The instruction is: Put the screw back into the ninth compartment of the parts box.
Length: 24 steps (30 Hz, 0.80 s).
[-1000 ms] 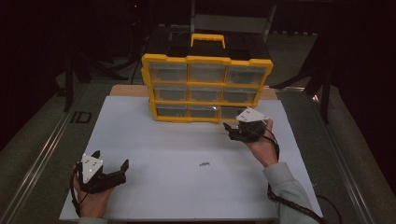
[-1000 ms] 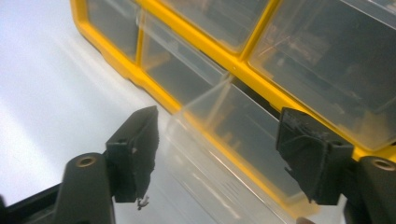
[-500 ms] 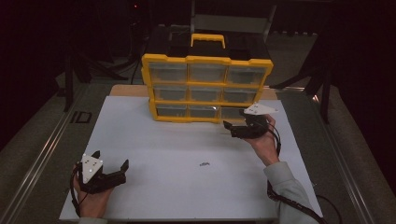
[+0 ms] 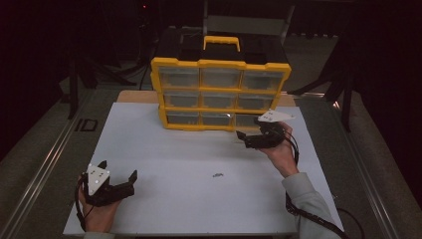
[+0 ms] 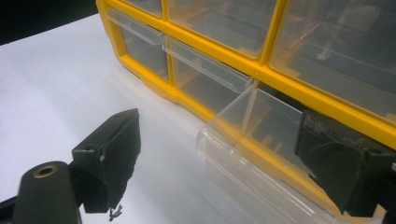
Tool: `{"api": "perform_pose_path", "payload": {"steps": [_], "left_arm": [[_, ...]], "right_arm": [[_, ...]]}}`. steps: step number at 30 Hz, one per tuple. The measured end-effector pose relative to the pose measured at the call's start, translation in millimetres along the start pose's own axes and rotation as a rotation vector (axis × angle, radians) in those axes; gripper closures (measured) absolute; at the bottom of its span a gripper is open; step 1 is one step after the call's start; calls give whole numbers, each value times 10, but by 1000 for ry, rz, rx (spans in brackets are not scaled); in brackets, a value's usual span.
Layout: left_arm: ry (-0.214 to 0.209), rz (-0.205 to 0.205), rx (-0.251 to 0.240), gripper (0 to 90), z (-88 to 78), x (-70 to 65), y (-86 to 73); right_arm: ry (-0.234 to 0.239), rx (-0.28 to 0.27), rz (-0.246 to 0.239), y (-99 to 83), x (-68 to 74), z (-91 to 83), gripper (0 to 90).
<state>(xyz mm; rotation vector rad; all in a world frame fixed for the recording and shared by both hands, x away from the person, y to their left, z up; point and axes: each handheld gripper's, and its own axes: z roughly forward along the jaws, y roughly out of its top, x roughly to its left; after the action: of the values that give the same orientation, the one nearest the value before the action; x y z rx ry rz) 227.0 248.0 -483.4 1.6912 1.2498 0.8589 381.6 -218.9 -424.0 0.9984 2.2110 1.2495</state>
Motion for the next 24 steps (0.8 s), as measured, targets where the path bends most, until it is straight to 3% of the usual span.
{"api": "perform_pose_path", "payload": {"steps": [14, 24], "left_arm": [[-1, 2, 1, 4, -4, -1, -1], [-3, 3, 5, 3, -3, -1, -2]], "right_arm": [[35, 13, -30, 67, 105, -30, 146], [68, 56, -82, 120, 220, -17, 147]]}}
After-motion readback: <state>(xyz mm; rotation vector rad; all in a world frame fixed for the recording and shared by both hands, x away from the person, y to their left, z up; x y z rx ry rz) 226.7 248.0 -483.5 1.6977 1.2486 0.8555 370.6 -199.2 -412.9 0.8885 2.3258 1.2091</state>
